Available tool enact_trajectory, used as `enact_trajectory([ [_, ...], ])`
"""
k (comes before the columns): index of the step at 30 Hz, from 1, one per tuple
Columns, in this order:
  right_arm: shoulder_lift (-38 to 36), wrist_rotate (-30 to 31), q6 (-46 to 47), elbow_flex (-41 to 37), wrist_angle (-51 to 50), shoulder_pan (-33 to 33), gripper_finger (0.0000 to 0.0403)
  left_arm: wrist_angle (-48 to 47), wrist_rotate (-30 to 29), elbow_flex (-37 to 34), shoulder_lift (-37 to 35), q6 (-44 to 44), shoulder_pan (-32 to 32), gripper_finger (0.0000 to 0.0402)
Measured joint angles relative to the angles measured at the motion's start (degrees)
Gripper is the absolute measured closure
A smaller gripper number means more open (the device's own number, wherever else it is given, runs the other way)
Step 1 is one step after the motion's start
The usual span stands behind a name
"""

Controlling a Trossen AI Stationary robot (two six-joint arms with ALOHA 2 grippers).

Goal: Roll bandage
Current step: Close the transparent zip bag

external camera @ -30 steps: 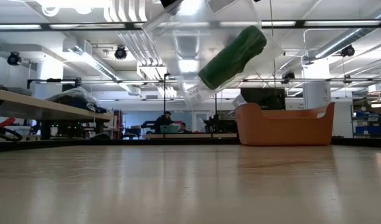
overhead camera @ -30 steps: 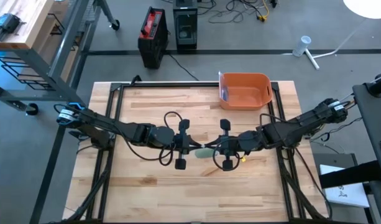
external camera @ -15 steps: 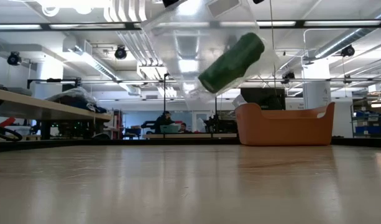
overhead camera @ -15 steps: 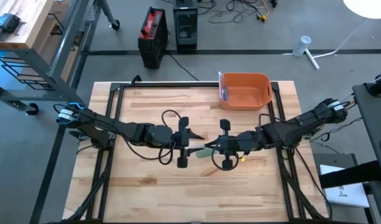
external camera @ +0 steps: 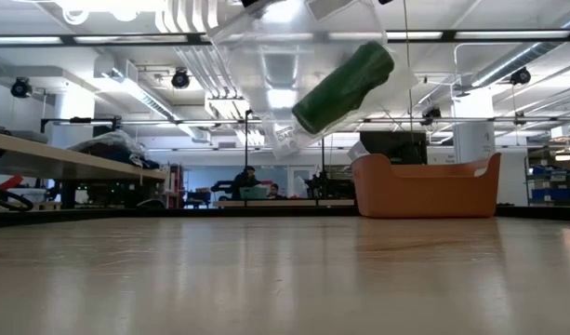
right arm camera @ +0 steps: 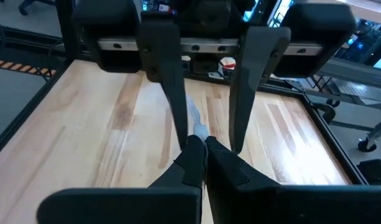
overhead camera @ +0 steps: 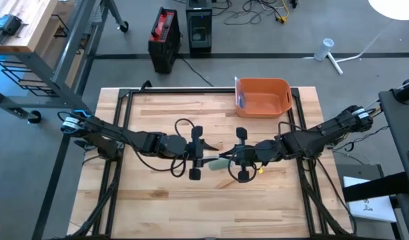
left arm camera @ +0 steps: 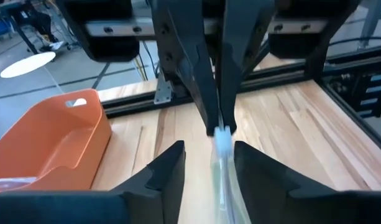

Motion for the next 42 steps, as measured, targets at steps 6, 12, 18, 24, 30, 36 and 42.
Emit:
enact_trajectory([
  [6,0.0,0.0,0.4,0.0,0.1,0.0,0.0403,1.7,-0.1,0.0,0.0,0.1,0.0,0.0295],
  [12,0.0,0.1,2.4,0.0,0.0,-0.3,0.0403,1.3,-0.9,0.0,0.0,0.1,0.0,0.0323],
  [18,-0.1,0.3,3.0,0.2,-0.1,-0.3,0.0403,1.3,-0.9,0.0,0.0,0.5,0.0,0.0387],
  [24,-0.1,0.2,4.4,0.2,-0.3,-0.3,0.0403,1.3,-0.9,0.0,0.0,0.0,0.0,0.038],
  [30,-0.8,0.2,4.4,0.3,-2.0,-0.3,0.0403,0.2,-0.9,0.0,-0.6,-0.6,0.0,0.0395],
  [36,-1.3,0.1,4.4,0.4,-2.6,-0.3,0.0402,-1.9,-0.9,0.1,-1.5,-1.4,0.0,0.0394],
  [42,-1.3,0.0,4.4,1.1,-3.8,-0.3,0.0402,-3.4,-0.9,0.1,-2.1,-1.8,-0.1,0.0394],
])
